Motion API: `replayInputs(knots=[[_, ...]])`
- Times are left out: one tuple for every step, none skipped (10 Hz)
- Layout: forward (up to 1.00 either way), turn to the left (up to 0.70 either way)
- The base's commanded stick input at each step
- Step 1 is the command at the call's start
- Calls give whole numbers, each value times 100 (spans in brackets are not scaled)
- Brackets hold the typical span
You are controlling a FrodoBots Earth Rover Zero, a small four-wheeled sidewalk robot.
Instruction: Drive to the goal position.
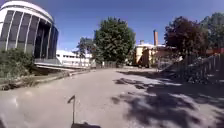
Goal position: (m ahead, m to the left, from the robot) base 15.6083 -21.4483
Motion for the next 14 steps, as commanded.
replayInputs(knots=[[60, -15], [60, -15], [60, -15], [60, -15], [60, -15], [60, -15], [60, -15], [60, -15], [60, -15], [60, -15], [60, -15], [60, -15], [60, -15], [60, -15]])
